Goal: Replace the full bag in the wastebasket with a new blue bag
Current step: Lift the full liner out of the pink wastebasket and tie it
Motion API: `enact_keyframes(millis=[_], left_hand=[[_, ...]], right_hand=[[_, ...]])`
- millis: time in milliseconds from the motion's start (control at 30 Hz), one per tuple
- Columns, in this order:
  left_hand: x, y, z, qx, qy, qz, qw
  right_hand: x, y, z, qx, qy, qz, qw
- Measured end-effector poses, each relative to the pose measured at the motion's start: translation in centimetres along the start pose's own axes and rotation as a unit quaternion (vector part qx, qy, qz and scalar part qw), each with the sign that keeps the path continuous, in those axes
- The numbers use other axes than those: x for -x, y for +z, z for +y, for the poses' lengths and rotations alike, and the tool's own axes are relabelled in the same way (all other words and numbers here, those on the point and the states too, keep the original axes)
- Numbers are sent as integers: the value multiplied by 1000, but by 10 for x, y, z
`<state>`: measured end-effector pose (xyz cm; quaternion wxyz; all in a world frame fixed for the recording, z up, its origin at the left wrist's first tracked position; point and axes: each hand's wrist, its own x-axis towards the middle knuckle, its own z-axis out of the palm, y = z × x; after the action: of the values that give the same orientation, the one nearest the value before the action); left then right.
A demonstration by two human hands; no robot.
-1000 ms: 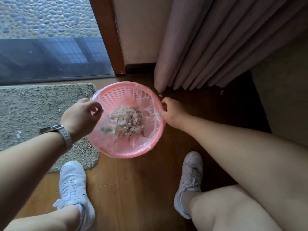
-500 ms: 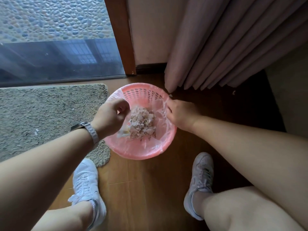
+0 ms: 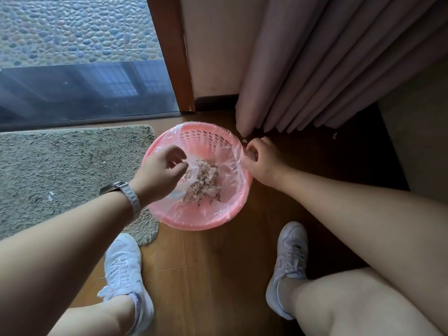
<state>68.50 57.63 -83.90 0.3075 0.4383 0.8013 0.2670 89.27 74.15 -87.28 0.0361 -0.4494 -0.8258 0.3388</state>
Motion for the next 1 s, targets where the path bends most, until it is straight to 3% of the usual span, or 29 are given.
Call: enact_keyframes(millis=[67,200,333,500,700,1000], left_hand=[[2,-3,-3,-25,6,-11,1000],[5,-2,-1,-169,21,-115,979],[6,4,-3,-259,56,-114,957],[4,6,-6,-231,65,-84,967],[6,-1,-10,-199,58,-62,976],[25,-27,6,-95,-16,-73,993]], right_hand=[[2,-2,6,-35,47,-46,997],[8,-1,12,-37,85,-144,985],[6,1,10,-82,124,-168,974],[6,1,14,-129,149,-203,959],[10,-9,8,-144,127,-142,971],[22,-23,-23,-120,71,-103,985]])
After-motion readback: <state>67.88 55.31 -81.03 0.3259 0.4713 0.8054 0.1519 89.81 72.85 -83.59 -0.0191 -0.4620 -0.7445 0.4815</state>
